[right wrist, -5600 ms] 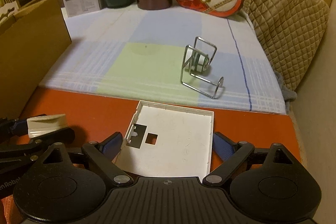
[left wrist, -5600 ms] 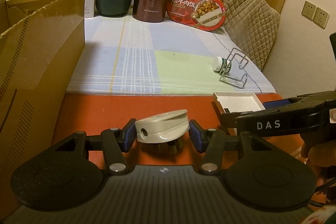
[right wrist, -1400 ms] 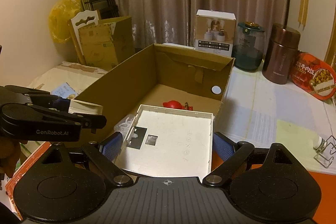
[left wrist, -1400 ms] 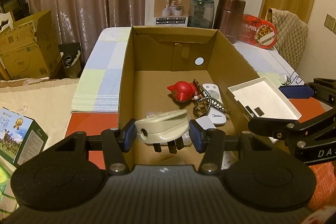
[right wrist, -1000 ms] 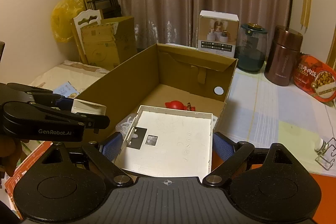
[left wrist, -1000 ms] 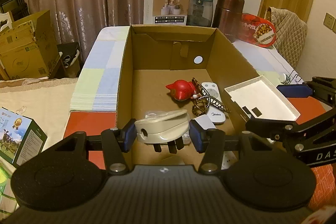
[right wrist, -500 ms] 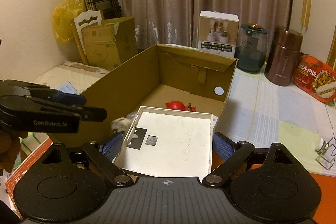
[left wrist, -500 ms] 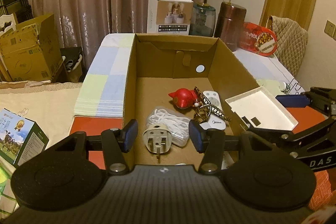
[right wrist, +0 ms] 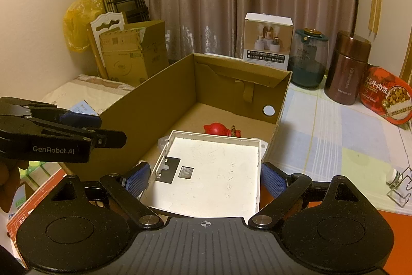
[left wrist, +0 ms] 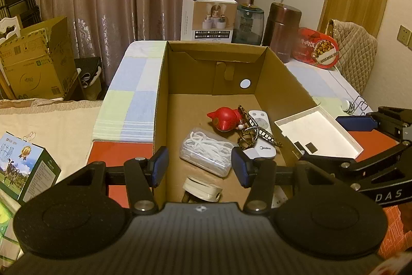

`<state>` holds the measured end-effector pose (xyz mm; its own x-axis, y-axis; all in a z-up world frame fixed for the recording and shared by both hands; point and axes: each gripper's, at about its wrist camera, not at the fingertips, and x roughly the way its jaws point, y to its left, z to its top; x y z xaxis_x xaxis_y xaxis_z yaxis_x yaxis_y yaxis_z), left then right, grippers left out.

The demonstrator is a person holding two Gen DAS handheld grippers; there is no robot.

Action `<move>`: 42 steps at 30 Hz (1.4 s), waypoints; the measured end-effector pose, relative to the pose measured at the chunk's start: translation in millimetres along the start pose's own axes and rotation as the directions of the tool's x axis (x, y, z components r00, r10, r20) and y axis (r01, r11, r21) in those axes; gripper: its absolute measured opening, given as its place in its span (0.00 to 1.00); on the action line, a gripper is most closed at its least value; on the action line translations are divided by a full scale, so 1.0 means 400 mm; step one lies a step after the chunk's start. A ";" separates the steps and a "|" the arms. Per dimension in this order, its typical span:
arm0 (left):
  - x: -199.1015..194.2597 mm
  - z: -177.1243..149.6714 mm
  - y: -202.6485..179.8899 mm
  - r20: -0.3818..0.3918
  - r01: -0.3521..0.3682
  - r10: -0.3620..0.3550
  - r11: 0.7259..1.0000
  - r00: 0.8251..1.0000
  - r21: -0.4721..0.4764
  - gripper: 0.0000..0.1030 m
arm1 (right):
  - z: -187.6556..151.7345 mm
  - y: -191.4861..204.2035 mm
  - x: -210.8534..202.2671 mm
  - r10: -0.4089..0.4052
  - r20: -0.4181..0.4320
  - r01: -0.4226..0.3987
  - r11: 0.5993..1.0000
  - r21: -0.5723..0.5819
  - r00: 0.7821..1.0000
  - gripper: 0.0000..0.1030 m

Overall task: Organize rigid objects
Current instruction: 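Lower the charger into the cardboard box and open the left tool, then lower the white plate into the cardboard box and open the right tool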

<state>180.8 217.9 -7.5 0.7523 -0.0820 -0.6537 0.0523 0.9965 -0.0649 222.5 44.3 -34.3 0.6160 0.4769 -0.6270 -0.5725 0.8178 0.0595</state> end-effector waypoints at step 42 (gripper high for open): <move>-0.004 -0.001 0.004 0.004 0.003 -0.003 1.000 1.000 -0.017 0.47 | -0.011 -0.032 -0.032 0.001 0.030 -0.003 0.997 0.074 1.000 0.89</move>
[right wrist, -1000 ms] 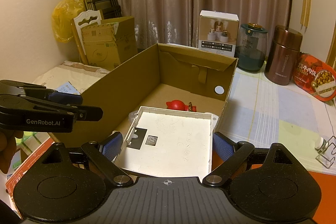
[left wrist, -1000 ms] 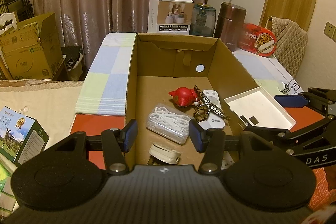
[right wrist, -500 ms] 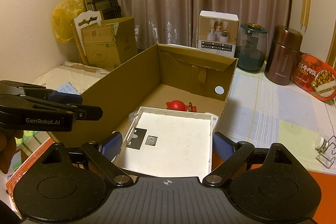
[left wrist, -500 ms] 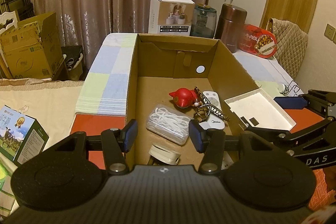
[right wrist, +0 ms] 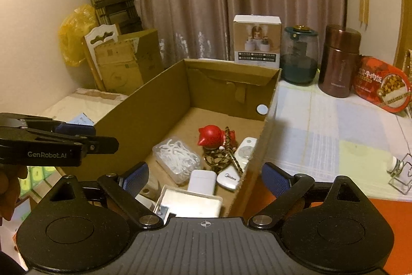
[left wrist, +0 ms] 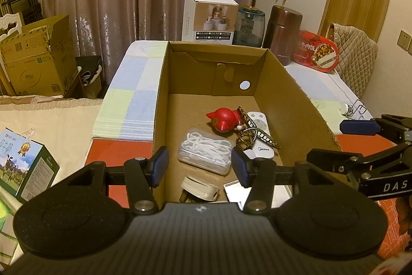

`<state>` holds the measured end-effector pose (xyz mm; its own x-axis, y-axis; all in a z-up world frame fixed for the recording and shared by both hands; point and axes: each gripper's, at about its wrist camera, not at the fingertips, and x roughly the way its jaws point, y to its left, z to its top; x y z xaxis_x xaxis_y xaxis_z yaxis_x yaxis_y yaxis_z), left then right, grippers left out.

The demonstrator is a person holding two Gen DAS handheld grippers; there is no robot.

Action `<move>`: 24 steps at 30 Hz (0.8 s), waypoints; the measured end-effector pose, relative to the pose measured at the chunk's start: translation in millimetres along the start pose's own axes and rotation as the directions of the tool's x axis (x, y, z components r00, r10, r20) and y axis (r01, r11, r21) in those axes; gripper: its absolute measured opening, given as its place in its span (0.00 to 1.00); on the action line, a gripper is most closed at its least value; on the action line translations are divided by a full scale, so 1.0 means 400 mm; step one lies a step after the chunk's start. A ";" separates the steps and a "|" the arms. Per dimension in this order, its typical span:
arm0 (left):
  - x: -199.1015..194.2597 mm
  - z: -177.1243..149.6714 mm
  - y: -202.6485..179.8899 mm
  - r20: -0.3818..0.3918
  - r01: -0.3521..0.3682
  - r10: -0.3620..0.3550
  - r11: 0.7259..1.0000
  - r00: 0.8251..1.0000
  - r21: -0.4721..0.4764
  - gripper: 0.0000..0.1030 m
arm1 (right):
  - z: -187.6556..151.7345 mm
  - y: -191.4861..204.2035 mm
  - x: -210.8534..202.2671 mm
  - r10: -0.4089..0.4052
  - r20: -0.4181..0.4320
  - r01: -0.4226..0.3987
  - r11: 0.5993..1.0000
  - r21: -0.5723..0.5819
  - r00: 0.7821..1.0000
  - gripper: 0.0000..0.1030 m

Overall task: Organize rigid objects
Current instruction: 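Lower the white plate into the cardboard box and open the right tool, then move both empty tools back over the red mat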

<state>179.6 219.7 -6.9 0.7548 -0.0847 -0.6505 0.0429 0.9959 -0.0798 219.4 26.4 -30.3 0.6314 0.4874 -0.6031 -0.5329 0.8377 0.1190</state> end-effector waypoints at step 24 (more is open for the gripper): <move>-0.116 0.030 -0.159 0.057 0.038 -0.039 0.999 0.998 0.011 0.50 | -0.029 -0.070 -0.207 -0.076 0.055 0.073 0.996 0.055 0.996 0.89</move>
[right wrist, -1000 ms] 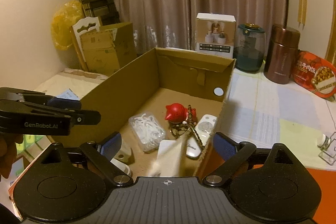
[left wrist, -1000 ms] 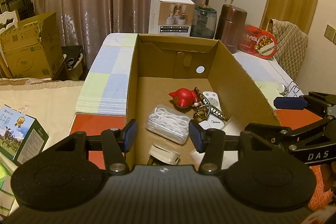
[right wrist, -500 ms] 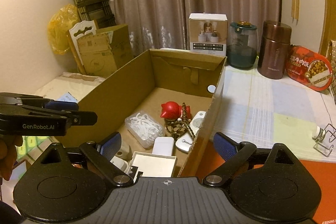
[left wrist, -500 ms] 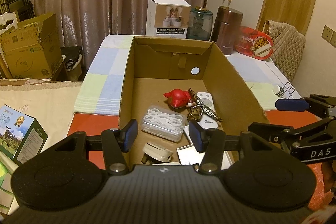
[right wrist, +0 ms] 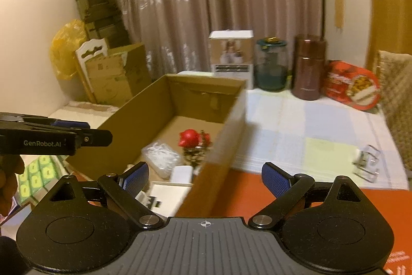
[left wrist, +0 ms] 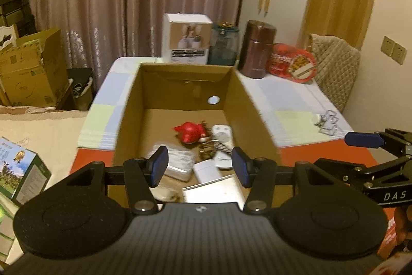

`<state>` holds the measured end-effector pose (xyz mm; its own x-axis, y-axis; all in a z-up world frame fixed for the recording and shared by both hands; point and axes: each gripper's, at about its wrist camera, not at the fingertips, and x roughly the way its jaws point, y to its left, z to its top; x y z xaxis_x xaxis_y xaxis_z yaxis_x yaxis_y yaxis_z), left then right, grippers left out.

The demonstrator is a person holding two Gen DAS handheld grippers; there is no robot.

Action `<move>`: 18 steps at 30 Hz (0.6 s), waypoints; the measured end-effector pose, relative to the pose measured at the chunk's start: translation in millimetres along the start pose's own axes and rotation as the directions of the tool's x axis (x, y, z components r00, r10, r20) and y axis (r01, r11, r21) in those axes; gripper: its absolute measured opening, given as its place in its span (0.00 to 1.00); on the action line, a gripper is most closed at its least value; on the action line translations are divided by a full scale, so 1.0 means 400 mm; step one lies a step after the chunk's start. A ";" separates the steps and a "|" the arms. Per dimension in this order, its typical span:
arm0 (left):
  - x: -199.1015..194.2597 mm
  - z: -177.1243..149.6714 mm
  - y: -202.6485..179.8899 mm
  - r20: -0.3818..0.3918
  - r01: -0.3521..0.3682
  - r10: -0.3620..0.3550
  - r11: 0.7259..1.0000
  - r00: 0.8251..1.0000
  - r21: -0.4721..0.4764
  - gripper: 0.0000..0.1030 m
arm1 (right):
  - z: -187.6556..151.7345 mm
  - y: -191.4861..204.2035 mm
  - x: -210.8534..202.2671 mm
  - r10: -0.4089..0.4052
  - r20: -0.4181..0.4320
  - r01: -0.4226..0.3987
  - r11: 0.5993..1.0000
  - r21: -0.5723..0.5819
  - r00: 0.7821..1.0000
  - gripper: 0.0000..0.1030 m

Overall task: Organize rigid objects
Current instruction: 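Move both empty tools back over the red mat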

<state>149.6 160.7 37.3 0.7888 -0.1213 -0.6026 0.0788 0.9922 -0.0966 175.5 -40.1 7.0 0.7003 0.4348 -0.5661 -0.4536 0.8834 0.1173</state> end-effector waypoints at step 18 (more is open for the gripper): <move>0.062 0.029 -0.400 0.037 0.150 -0.155 0.983 0.987 0.104 0.77 | -0.105 -0.401 -0.254 -0.317 0.008 0.306 0.923 0.233 0.948 0.89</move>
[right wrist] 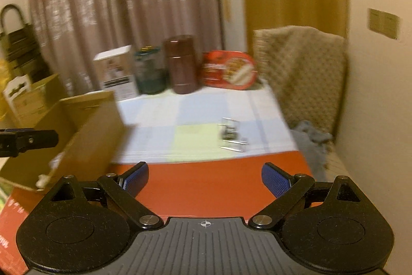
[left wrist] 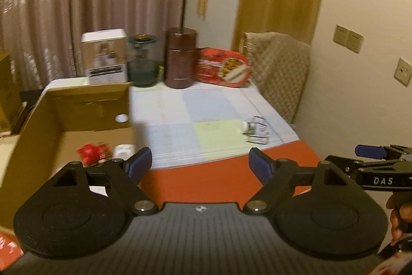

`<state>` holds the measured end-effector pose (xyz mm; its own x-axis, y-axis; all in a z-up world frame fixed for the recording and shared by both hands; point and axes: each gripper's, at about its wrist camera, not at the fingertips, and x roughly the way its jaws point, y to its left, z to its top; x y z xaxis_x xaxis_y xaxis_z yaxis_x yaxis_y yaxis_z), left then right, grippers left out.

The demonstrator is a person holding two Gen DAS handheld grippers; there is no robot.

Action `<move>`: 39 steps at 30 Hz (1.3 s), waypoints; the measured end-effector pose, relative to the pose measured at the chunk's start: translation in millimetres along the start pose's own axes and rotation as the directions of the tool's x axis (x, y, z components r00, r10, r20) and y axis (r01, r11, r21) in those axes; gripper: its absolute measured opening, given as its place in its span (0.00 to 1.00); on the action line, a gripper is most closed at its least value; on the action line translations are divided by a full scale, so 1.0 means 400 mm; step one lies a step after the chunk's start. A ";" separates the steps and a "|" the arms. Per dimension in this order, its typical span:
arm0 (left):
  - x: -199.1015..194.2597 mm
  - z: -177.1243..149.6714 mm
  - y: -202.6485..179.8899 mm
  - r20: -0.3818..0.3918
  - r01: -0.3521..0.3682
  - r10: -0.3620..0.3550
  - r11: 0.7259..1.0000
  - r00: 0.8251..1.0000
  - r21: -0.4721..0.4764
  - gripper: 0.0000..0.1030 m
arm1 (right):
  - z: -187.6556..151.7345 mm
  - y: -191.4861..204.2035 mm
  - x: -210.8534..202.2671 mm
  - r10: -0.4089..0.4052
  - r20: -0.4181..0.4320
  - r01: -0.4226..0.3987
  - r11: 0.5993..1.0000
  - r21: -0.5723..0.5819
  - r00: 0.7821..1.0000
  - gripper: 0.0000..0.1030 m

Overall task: Organize rigid objects
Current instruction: 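Move both empty tools back over the red mat, then grasp the metal wire stand with the left tool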

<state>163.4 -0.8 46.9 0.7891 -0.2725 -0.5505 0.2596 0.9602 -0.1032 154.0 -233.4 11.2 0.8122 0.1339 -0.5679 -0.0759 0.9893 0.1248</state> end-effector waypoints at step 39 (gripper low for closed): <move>0.743 -0.090 -0.282 -0.041 0.072 -0.066 0.986 0.997 0.150 0.46 | 0.017 -0.376 0.474 -0.039 -0.049 0.043 0.996 0.074 0.998 0.71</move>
<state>348.7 -188.0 -135.0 0.7466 -0.3326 -0.5762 0.3962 0.9180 -0.0165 323.3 -357.0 -109.7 0.7851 0.0976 -0.6117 0.0022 0.9871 0.1603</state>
